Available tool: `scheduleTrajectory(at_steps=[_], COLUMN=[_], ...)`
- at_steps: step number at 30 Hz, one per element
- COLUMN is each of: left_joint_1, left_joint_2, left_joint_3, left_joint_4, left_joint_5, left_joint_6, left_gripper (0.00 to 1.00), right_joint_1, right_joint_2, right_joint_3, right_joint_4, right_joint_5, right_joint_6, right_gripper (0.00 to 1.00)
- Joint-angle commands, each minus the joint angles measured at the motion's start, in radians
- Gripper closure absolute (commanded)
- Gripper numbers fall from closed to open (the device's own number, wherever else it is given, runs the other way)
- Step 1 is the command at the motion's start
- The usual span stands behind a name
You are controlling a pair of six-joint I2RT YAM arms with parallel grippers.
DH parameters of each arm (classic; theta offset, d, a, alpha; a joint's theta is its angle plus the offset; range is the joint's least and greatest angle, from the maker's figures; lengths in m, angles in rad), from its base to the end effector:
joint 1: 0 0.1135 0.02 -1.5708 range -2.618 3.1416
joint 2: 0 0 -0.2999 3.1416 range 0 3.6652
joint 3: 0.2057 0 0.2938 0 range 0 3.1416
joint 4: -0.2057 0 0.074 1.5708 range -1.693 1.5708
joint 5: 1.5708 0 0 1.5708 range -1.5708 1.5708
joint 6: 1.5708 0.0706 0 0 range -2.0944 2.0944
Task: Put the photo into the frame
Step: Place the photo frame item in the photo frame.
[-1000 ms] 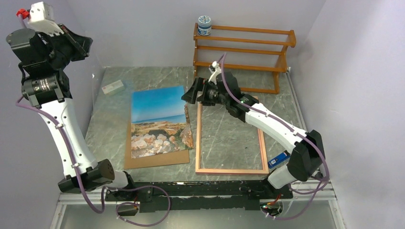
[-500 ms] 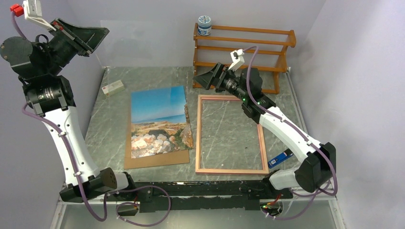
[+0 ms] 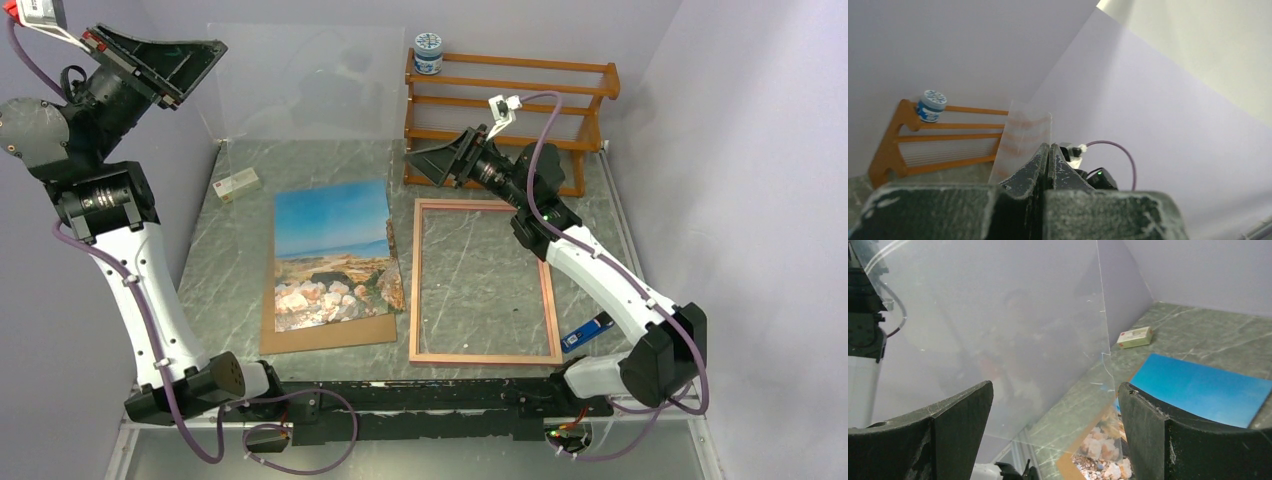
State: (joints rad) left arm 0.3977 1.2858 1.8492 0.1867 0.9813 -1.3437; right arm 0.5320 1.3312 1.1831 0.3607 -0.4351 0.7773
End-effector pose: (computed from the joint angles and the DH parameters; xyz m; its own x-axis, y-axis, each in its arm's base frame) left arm 0.2344 0.0348 0.6828 -0.1950 -0.6694 -0.7168 0.6901 0.4257 -0.5852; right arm 0.3099 0.2169 0.4509 -0.4420 0.4778 -0.7591 -0.7085 0.3330 0.6222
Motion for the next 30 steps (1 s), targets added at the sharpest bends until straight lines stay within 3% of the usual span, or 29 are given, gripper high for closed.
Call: scheduleTrajectory(at_steps=[1,8,13,23,30], left_joint_1=[0.001,-0.001,-0.001,0.0,-0.001], left_joint_2=[-0.039,-0.057,-0.088,-0.129,-0.131], left_joint_3=[0.003,0.002,0.035,0.067,0.079], left_joint_4=[0.149,0.192,0.188,0.162,0.169], left_joint_5=[-0.009,-0.028,-0.026,-0.031,-0.042], left_joint_6=[-0.14,-0.217,-0.241,-0.26,-0.27], left_gripper=[0.97,0.98,0.97,0.97,0.97], right_joint_1=[0.001,0.003,0.001,0.003,0.003], right_joint_2=[0.027,0.083,0.04,0.011,0.002], right_joint_3=[0.04,0.059,0.055,0.05,-0.013], right_joint_4=[0.115,0.246,0.335,0.303,0.735], right_joint_5=[-0.084,-0.213,-0.366,-0.295,-0.56], right_joint_6=[0.024,0.084,0.003,0.008,0.213], right_gripper=[0.01,0.01,0.01,0.01,0.06])
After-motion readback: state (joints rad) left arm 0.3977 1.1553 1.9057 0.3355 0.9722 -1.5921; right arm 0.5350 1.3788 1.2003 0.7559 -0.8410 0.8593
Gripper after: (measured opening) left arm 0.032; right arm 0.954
